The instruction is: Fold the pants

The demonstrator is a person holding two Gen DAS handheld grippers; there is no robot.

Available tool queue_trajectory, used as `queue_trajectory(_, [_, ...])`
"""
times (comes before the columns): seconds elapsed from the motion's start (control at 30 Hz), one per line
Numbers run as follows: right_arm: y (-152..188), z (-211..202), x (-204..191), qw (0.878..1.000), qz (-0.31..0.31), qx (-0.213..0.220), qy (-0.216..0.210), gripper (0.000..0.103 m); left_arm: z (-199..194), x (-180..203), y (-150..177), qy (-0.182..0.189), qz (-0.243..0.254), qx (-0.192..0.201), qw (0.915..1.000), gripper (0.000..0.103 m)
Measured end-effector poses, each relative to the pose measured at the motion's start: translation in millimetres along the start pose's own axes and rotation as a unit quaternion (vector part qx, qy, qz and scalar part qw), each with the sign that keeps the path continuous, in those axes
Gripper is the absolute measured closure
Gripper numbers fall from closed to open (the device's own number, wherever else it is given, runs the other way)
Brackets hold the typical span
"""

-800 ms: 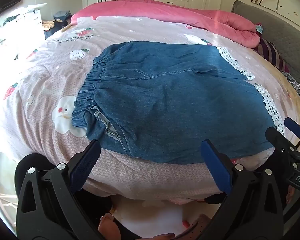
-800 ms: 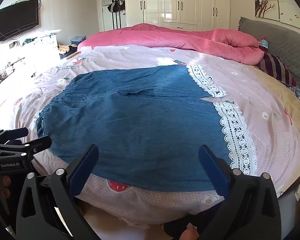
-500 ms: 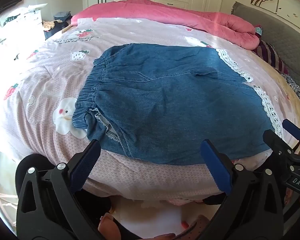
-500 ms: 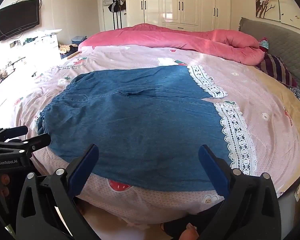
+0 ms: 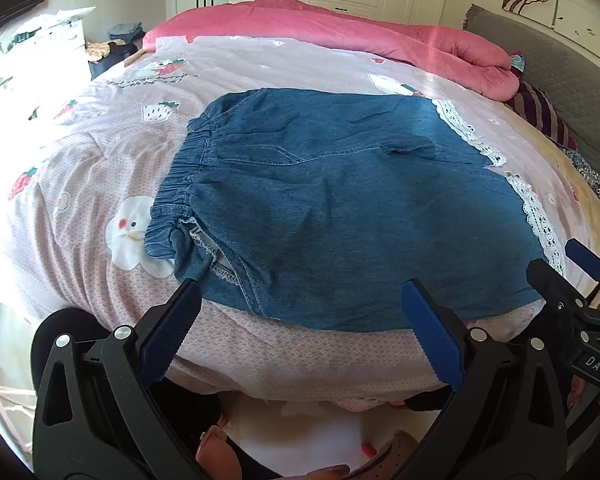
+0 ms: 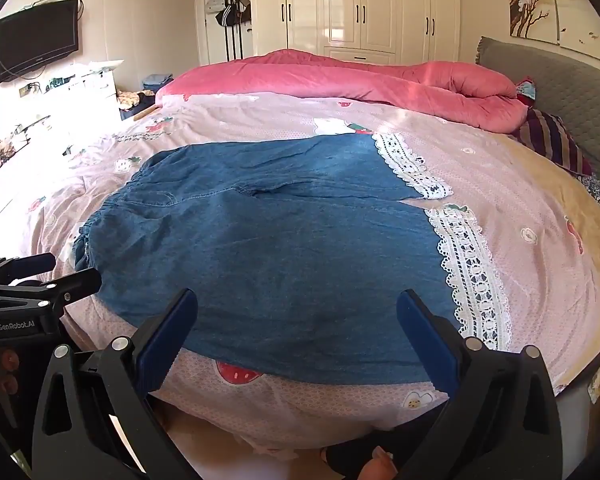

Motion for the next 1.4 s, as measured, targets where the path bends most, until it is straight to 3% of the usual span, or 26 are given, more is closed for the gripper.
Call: queue_trajectory(1.4, [0.4, 2.0, 0.4, 1.000, -0.003, -0.002, 0.005, 0.004, -3.3, -1.8, -2.6, -0.008, 0.000, 0.009, 0.9999, 0.009])
Point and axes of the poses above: each gripper's, at about its wrist camera, not at the fingertips, and z roughly the way its jaws point, x to its right, y to its underside, the point moved 6 cm from there along z, roughly the way its jaws point, and after that the axes turned 9 degrees about y, right-handed, at the moved point
